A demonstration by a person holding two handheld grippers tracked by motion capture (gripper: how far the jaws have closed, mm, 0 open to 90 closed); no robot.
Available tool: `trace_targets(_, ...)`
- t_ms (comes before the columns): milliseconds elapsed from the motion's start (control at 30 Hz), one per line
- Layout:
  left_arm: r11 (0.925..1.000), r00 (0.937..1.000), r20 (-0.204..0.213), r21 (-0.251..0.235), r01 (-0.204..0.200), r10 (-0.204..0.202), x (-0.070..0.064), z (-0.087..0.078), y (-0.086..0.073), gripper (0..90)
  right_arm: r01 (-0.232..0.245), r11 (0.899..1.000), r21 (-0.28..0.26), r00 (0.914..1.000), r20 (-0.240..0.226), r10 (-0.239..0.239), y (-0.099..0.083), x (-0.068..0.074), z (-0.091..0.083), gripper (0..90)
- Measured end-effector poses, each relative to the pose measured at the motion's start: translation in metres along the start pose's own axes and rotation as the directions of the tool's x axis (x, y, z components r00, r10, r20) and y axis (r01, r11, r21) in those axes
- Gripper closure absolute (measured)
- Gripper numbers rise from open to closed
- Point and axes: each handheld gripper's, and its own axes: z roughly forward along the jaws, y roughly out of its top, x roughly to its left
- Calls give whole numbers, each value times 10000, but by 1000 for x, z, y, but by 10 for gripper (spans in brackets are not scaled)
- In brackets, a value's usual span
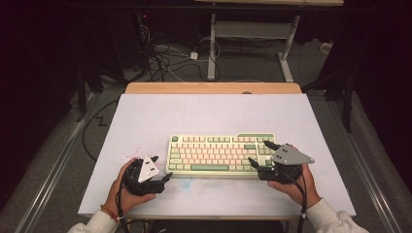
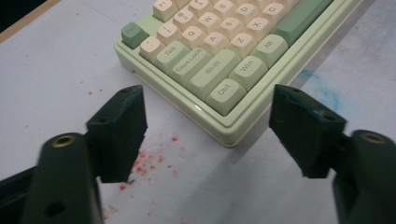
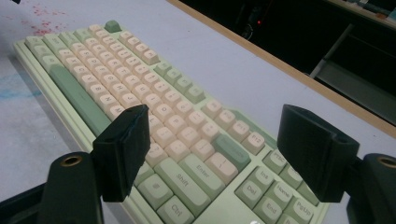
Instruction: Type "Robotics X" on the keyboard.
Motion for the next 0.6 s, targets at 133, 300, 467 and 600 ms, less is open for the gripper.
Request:
trace_targets(133,10000,9995,297,-24,71,-70,2,0,1,485,80,9999,65,9999,97,-81,-7,2,-6,259)
trace_targets(300,9997,9943,1034,32,253,-255,4,0,4,721,44,9999,149,9998,195,-47,-15,3,-14,259)
trace_targets(467,9997,9901,1387,183,175,-199,3,2,11,849,0,9997,262,9997,258,-7,-23,5,-18,258)
trace_targets(600,9997,9875,1571,226,85,-119,0,6,19,874,2,9996,267,9995,301,-10,-29,7,-24,259)
